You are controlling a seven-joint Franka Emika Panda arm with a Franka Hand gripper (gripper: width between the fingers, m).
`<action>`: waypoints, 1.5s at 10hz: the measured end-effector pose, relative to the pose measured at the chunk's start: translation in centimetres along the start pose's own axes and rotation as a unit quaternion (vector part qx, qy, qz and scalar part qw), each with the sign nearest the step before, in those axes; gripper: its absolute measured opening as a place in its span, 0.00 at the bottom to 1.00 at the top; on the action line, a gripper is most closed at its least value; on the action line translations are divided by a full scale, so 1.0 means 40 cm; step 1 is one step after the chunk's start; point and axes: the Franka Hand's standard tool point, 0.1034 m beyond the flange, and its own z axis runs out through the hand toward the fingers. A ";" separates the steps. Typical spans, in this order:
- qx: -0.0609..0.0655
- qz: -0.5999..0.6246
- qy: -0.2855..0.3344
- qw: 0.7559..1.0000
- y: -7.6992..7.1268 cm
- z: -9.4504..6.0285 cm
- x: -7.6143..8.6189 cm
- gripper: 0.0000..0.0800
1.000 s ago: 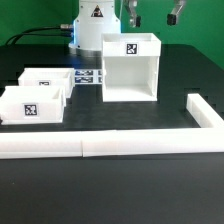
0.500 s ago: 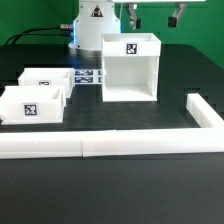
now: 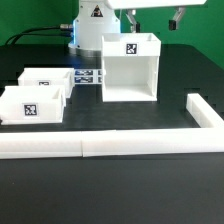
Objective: Assemble drawer
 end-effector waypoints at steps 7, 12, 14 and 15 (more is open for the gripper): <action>0.004 0.019 -0.008 1.000 -0.018 0.068 -0.045 0.66; 0.004 0.018 -0.007 1.000 -0.017 0.068 -0.045 0.05; 0.004 0.018 -0.007 1.000 -0.017 0.068 -0.045 0.05; 0.004 0.018 -0.007 1.000 -0.017 0.068 -0.045 0.05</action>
Offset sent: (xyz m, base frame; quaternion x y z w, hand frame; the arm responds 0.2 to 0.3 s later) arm -0.0124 0.0032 -0.0122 -0.0080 -0.0009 0.0129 0.9999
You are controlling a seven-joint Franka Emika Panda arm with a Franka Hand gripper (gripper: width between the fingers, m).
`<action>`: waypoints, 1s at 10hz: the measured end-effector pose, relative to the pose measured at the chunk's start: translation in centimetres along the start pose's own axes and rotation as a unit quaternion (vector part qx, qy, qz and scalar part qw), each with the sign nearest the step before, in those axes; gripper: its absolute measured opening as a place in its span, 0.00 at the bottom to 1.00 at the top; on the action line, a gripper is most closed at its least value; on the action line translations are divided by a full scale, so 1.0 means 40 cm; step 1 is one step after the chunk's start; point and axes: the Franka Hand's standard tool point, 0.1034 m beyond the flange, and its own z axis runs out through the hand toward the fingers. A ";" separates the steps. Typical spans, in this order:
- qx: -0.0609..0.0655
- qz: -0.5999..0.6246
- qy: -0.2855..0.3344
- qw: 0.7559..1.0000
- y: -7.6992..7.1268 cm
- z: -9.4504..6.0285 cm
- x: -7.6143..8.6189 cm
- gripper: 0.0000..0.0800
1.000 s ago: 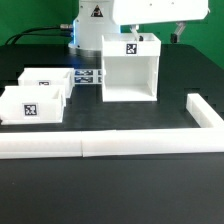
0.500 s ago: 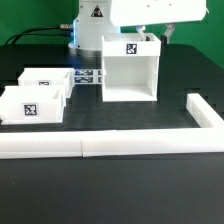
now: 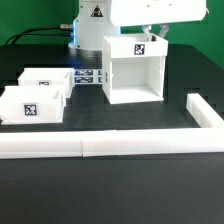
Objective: Assemble drawer
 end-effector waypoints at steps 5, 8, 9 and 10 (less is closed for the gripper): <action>0.002 -0.004 0.000 1.000 0.007 -0.001 0.024 0.05; 0.011 0.006 0.017 1.000 0.031 -0.009 0.183 0.05; 0.012 0.011 0.024 1.000 0.041 -0.010 0.224 0.05; 0.013 0.008 0.036 0.999 0.055 -0.013 0.283 0.05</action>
Offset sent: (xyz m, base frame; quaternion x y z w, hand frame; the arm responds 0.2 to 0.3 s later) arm 0.0000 0.0000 0.0000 0.0000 0.0000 0.0000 1.0000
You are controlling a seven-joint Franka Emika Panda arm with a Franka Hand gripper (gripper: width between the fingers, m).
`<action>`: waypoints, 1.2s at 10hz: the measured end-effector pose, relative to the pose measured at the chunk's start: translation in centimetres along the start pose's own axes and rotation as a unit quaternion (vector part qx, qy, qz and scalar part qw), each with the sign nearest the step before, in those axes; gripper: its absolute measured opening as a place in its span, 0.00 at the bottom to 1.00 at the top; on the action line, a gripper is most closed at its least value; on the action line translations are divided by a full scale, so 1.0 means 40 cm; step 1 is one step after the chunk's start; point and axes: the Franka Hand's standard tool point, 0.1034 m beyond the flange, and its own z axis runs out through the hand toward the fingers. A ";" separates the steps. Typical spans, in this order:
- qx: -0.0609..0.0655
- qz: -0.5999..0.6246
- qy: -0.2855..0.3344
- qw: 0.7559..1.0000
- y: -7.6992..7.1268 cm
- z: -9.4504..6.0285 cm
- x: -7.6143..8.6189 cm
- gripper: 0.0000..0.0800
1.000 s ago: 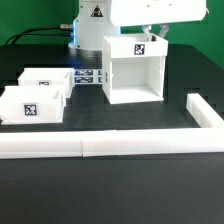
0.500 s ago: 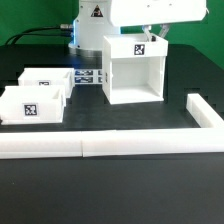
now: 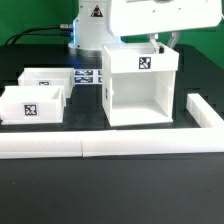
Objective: Assemble drawer
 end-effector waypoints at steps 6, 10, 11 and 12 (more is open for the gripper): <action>0.002 0.020 0.021 1.000 0.012 -0.003 0.065 0.05; 0.013 0.228 0.019 0.973 -0.009 0.001 0.095 0.05; 0.017 0.263 0.023 0.964 -0.007 0.003 0.118 0.05; 0.019 0.301 0.027 0.953 -0.006 0.000 0.136 0.05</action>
Offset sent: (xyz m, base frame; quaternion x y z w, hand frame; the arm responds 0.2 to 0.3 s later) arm 0.0000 0.0000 0.0000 0.0000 0.0000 0.0650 0.9979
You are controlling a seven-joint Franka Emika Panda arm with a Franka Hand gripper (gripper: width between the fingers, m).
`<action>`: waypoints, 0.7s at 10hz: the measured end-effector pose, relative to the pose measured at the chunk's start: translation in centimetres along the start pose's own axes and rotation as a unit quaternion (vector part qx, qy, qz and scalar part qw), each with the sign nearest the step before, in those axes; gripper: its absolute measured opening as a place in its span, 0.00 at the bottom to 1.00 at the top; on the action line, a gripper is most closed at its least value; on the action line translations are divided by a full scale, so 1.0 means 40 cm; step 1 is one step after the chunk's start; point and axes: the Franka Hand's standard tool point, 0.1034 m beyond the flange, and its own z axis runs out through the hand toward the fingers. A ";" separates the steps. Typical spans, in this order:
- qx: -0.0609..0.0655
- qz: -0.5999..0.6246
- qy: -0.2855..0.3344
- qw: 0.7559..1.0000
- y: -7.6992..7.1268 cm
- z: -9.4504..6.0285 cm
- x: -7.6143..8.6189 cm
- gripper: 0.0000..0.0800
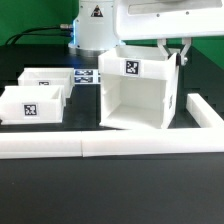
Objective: Assemble drawer
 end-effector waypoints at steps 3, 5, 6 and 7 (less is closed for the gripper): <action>0.008 0.083 0.002 0.997 -0.013 -0.007 -0.001 0.05; 0.010 0.167 -0.001 0.986 -0.018 -0.006 -0.008 0.05; 0.005 0.246 -0.005 0.969 -0.015 -0.001 -0.015 0.05; -0.003 0.303 -0.012 0.953 -0.008 0.005 -0.013 0.05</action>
Offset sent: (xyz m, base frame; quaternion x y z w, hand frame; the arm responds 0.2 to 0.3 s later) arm 0.0000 0.0000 0.0000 0.0000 0.0000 0.1938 0.9810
